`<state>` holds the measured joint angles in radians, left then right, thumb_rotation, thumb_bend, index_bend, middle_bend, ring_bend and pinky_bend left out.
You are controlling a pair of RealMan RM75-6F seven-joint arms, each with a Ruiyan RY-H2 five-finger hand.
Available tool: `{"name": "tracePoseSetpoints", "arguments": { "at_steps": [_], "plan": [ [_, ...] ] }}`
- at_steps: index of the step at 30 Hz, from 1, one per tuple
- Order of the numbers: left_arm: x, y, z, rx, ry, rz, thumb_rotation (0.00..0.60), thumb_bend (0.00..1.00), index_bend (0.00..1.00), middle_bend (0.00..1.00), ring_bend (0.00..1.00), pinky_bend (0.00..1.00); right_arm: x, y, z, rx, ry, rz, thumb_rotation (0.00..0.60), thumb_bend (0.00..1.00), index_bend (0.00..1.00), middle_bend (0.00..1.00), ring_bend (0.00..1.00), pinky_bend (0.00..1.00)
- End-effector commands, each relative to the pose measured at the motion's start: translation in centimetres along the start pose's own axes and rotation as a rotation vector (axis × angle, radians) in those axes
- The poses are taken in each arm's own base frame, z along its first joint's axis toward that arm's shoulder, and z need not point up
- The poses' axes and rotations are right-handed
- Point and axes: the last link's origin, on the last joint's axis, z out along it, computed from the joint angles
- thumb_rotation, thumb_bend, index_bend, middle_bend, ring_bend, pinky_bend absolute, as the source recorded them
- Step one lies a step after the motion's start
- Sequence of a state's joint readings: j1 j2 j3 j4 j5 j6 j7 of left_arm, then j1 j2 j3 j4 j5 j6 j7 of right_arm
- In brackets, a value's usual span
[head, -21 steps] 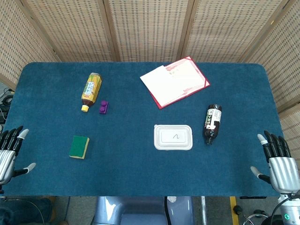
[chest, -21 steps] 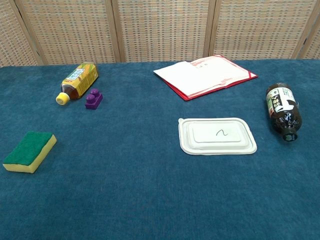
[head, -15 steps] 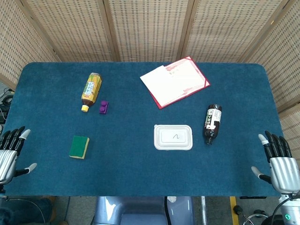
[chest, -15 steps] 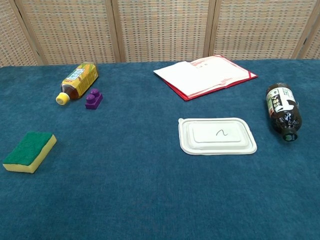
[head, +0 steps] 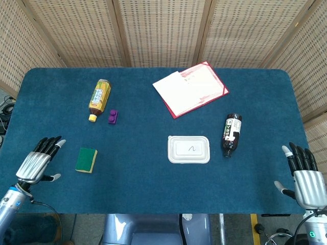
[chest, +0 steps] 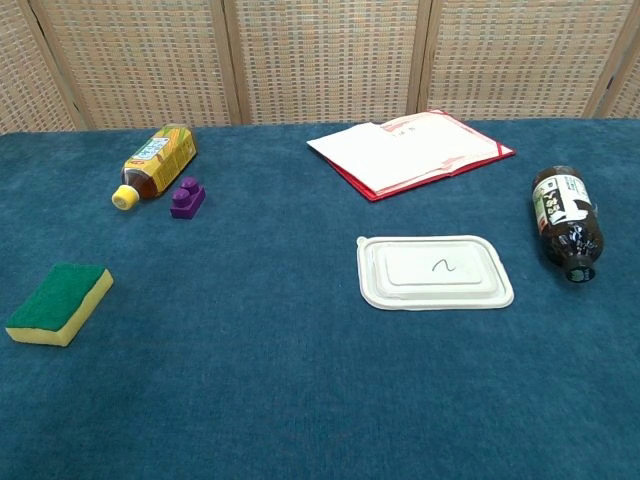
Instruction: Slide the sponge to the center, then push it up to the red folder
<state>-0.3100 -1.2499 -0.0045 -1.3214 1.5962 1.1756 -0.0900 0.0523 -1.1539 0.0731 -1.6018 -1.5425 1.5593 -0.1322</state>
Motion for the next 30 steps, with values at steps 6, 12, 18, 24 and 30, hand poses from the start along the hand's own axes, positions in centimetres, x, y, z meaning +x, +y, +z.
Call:
{"name": "tracePoseSetpoints", "arguments": {
  "at_steps": [6, 12, 18, 24, 30],
  "plan": [
    [-2.5, 0.6, 3.4, -0.121, -0.085, 0.012, 0.600, 0.00, 0.00, 0.00, 0.00, 0.00, -0.7, 0.1, 0.3, -0.022, -0.017, -0.023, 0.600, 0.00, 0.00, 0.00, 0.00, 0.00],
    [-2.8, 0.9, 4.4, -0.148, -0.112, 0.014, 0.600, 0.00, 0.00, 0.00, 0.00, 0.02, -1.0, 0.0, 0.3, -0.023, -0.027, -0.032, 0.600, 0.00, 0.00, 0.00, 0.00, 0.00],
    [-3.1, 1.3, 5.6, -0.137, -0.138, -0.020, 0.600, 0.00, 0.03, 0.06, 0.07, 0.12, -1.0, 0.1, 0.3, -0.027, -0.030, -0.035, 0.600, 0.00, 0.00, 0.00, 0.00, 0.00],
    [-3.2, 1.4, 6.1, -0.134, -0.161, -0.027, 0.600, 0.00, 0.11, 0.13, 0.12, 0.18, -1.1, 0.1, 0.3, -0.027, -0.033, -0.035, 0.600, 0.00, 0.00, 0.00, 0.00, 0.00],
    [-3.3, 1.6, 6.6, -0.126, -0.166, -0.033, 0.600, 0.00, 0.17, 0.23, 0.19, 0.23, -1.1, 0.1, 0.3, -0.030, -0.038, -0.034, 0.600, 0.00, 0.00, 0.00, 0.00, 0.00]
  ]
}}
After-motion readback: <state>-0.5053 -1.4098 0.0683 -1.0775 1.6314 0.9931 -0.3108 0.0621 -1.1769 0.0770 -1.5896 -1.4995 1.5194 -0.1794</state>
